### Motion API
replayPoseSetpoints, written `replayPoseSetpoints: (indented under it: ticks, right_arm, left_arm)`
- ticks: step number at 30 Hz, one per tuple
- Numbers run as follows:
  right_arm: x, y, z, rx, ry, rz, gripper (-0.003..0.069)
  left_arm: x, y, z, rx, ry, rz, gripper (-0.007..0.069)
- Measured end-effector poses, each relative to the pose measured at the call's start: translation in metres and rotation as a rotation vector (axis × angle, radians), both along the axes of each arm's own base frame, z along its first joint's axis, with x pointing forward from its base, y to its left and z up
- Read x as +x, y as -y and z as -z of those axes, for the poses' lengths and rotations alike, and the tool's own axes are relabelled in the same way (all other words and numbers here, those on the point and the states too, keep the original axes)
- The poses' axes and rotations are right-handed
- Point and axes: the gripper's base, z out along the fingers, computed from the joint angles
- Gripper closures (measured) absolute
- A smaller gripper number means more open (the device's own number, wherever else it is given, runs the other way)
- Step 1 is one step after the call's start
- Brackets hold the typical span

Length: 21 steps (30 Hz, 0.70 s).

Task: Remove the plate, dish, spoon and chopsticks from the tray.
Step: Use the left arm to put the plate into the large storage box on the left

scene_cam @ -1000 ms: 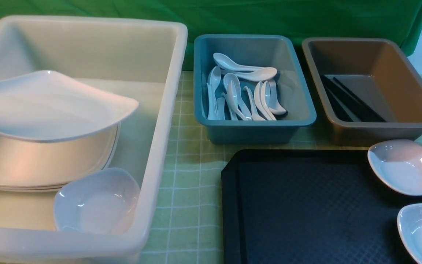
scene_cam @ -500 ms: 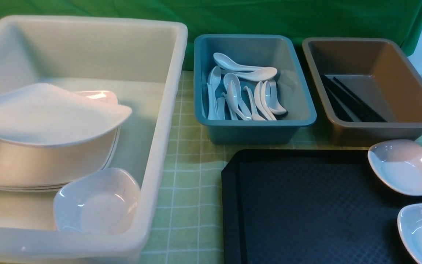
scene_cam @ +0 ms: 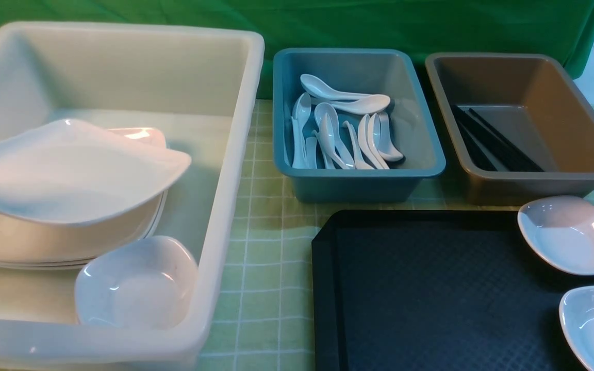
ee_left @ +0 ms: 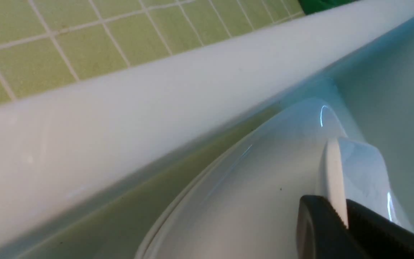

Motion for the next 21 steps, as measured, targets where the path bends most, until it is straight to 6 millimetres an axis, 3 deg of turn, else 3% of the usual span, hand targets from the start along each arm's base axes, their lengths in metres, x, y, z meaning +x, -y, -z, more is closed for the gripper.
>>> replayPoseSetpoints:
  ticks: [6,16,21]
  right_arm:
    - [0.0000,0.0000,0.0000,0.000,0.000,0.000,0.0419]
    - [0.0000,0.0000,0.0000,0.000,0.000,0.000,0.0419]
    - [0.0000,0.0000,0.0000,0.000,0.000,0.000,0.0419]
  left_arm:
    - [-0.0015,0.0016,0.0029,0.039,-0.054,0.052,0.0561]
    - [-0.0012,0.0005,0.0019,0.104,-0.064,0.088,0.0316]
    - [-0.0044,0.0001,-0.0018,0.153,-0.107,0.131,0.0322]
